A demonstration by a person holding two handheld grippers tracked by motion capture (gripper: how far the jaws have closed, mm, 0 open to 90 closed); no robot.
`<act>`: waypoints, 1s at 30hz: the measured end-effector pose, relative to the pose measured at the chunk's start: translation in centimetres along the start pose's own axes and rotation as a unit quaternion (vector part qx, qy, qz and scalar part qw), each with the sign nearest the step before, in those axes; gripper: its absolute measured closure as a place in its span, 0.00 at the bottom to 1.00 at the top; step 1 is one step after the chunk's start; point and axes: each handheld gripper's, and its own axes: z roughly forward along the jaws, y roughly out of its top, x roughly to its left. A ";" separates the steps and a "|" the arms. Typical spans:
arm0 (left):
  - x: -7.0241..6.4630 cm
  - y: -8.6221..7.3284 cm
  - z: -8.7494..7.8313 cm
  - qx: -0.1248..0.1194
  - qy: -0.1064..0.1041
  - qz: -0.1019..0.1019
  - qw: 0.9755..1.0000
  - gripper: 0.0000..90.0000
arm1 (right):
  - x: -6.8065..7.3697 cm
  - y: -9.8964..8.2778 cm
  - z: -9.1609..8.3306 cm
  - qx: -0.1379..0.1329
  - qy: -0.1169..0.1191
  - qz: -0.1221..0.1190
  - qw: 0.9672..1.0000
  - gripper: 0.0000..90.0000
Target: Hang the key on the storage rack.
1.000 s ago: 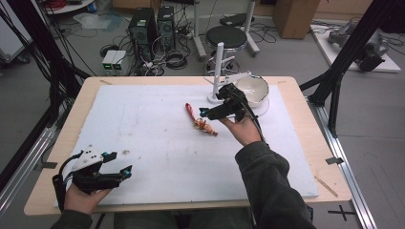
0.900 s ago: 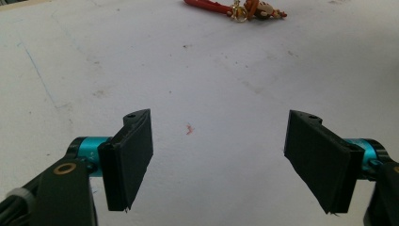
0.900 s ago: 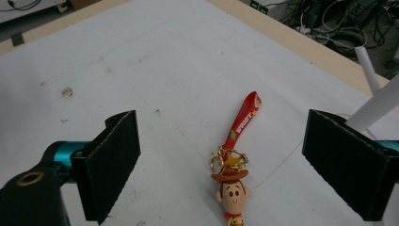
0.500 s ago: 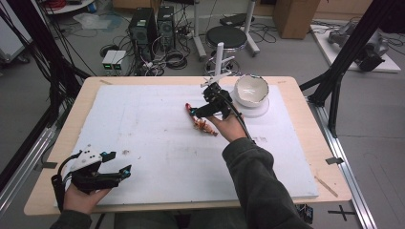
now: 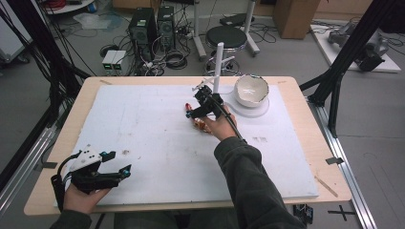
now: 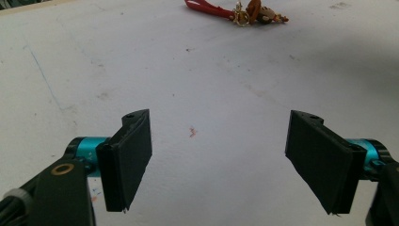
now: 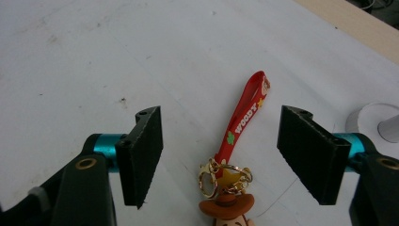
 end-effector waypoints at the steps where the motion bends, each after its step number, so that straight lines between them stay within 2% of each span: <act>1: 0.0 0.0 0.0 0.000 0.001 0.000 1.000 0.26 | -0.1 0.0 0.2 0.003 -0.001 -0.001 1.000 0.36; 15: 0.0 0.0 -0.1 -0.002 0.002 -0.001 1.000 0.26 | -0.2 -0.2 3.4 0.039 -0.024 -0.002 0.999 0.44; 22: 0.0 0.0 -0.1 -0.003 0.002 -0.003 1.000 0.26 | -0.2 -0.1 4.5 0.049 -0.023 0.002 0.999 0.46; 30: 0.0 0.0 -0.1 -0.004 0.002 0.001 1.000 0.26 | -0.4 -0.3 5.5 0.068 -0.041 0.004 0.997 0.52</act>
